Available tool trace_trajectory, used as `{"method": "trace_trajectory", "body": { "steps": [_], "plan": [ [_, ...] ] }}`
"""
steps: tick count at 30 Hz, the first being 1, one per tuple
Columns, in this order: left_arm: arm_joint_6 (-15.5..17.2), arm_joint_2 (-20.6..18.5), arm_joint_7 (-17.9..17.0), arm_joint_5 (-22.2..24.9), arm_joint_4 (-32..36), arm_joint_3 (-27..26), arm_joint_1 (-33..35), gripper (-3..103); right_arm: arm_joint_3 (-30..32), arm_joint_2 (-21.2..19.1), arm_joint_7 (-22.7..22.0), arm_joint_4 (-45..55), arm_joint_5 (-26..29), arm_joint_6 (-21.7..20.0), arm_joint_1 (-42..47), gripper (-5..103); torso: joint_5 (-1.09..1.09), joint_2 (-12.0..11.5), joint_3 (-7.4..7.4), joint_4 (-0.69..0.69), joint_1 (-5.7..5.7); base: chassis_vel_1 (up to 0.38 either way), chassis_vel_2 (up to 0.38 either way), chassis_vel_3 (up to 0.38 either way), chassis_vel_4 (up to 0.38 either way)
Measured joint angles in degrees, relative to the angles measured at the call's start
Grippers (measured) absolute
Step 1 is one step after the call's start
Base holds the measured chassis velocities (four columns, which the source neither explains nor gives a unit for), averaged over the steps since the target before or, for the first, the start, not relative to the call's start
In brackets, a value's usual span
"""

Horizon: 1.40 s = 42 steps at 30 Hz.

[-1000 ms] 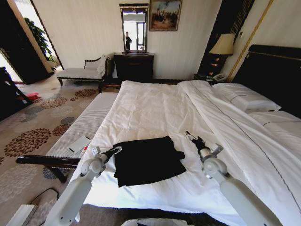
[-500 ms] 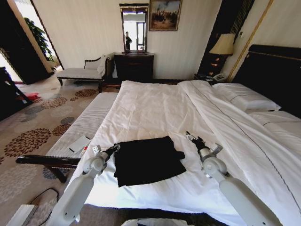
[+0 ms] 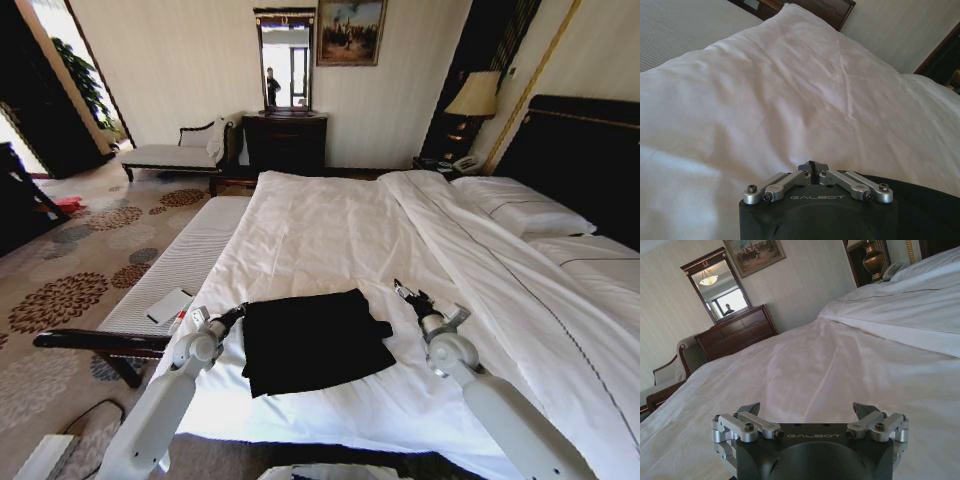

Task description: Fold the clothes on the bed.

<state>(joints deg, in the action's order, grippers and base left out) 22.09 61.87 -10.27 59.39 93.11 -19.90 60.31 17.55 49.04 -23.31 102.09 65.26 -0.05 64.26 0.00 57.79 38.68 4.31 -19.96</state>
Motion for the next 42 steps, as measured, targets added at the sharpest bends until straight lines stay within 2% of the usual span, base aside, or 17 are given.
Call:
{"method": "trace_trajectory", "body": {
  "steps": [5,7,9,11,15,16,19,21,22,23,26,28,31,33,37,39,42],
  "plan": [
    [0.05,0.50,0.03,-1.05,0.00,0.01,0.38,-1,0.00,0.07,-0.10,0.00,-0.24,-0.03,0.15,100,0.00,0.00,0.00,0.00,0.00,0.000,0.000,0.000,0.000],
    [0.13,0.80,0.03,-1.58,0.00,0.21,0.55,13,0.23,0.04,-0.13,0.08,-0.33,-0.04,0.42,100,0.01,0.00,0.00,-0.01,0.00,0.000,0.000,0.000,0.000],
    [0.14,0.90,0.05,-1.76,-0.02,0.30,0.59,13,0.37,0.01,-0.15,0.19,-0.34,-0.04,0.56,100,0.01,0.00,0.00,-0.01,0.00,0.000,0.000,0.000,0.000],
    [0.15,0.96,0.05,-1.86,-0.05,0.34,0.62,18,0.49,-0.02,-0.15,0.29,-0.34,-0.04,0.68,100,0.00,0.00,0.00,0.00,0.00,0.000,0.000,0.000,0.000],
    [0.16,0.97,0.14,-1.89,0.04,0.30,0.84,40,0.90,-0.09,-0.17,0.40,-0.40,-0.04,1.12,100,0.00,0.00,0.00,0.00,0.00,0.000,0.000,0.000,0.000],
    [0.16,0.97,0.14,-1.89,0.04,0.30,0.84,40,0.90,-0.09,-0.17,0.40,-0.40,-0.04,1.12,100,0.00,0.00,0.00,0.00,0.00,0.000,0.000,0.000,0.000],
    [0.17,0.70,0.27,-1.83,0.46,0.08,1.26,56,0.93,-0.06,-0.20,0.45,-0.66,-0.05,1.33,100,0.01,0.00,0.00,0.00,0.00,0.000,0.000,0.000,0.000],
    [0.16,0.65,0.30,-1.83,0.51,0.04,1.37,56,0.93,-0.03,-0.23,0.47,-0.70,-0.05,1.34,100,0.01,0.00,0.00,0.00,0.00,0.000,0.000,0.000,0.000],
    [0.16,0.60,0.34,-1.83,0.55,0.01,1.49,62,0.92,-0.01,-0.30,0.53,-0.73,-0.05,1.34,100,0.01,0.00,0.00,0.00,0.00,0.000,0.000,0.000,0.000],
    [0.14,0.58,0.37,-1.83,0.58,0.00,1.56,62,0.90,-0.01,-0.34,0.57,-0.74,-0.05,1.33,100,0.01,0.00,0.00,0.00,0.00,0.000,0.000,0.000,0.000],
    [0.01,0.65,0.48,-2.01,0.67,0.00,1.89,81,0.83,-0.04,-0.68,0.84,-0.77,-0.14,1.16,100,0.00,0.00,0.00,-0.01,0.00,0.000,0.000,0.000,0.000],
    [-0.02,0.70,0.48,-2.06,0.69,0.03,1.93,78,0.83,-0.06,-0.77,0.92,-0.77,-0.17,1.16,100,0.01,0.00,0.00,-0.01,0.00,0.000,0.000,0.000,0.000],
    [-0.23,0.94,0.52,-2.11,0.70,0.15,1.98,62,0.87,-0.12,-1.01,1.14,-0.77,-0.28,1.22,100,0.00,0.00,0.00,0.00,0.00,0.000,0.000,0.000,0.000],
    [-0.41,1.03,0.52,-2.11,0.70,0.17,1.94,62,0.94,-0.13,-1.10,1.21,-0.77,-0.31,1.33,100,0.01,0.00,0.00,0.00,0.00,0.000,0.000,0.000,0.000],
    [-1.00,1.22,0.35,-2.11,0.50,0.21,1.63,41,1.15,-0.14,-1.21,1.37,-0.93,-0.36,1.71,100,0.00,0.00,0.00,0.01,0.00,0.000,0.000,0.000,0.000],
    [-1.12,1.23,0.33,-2.10,0.42,0.21,1.56,41,1.17,-0.15,-1.30,1.40,-1.01,-0.38,1.79,100,0.01,0.00,0.00,0.01,0.00,0.000,0.000,0.000,0.000],
    [-1.38,1.24,0.28,-2.04,0.28,0.06,1.44,23,1.18,-0.12,-1.56,1.45,-1.20,-0.54,1.81,100,0.00,0.00,0.00,0.00,0.00,0.000,0.000,0.000,0.000]
  ]
}}
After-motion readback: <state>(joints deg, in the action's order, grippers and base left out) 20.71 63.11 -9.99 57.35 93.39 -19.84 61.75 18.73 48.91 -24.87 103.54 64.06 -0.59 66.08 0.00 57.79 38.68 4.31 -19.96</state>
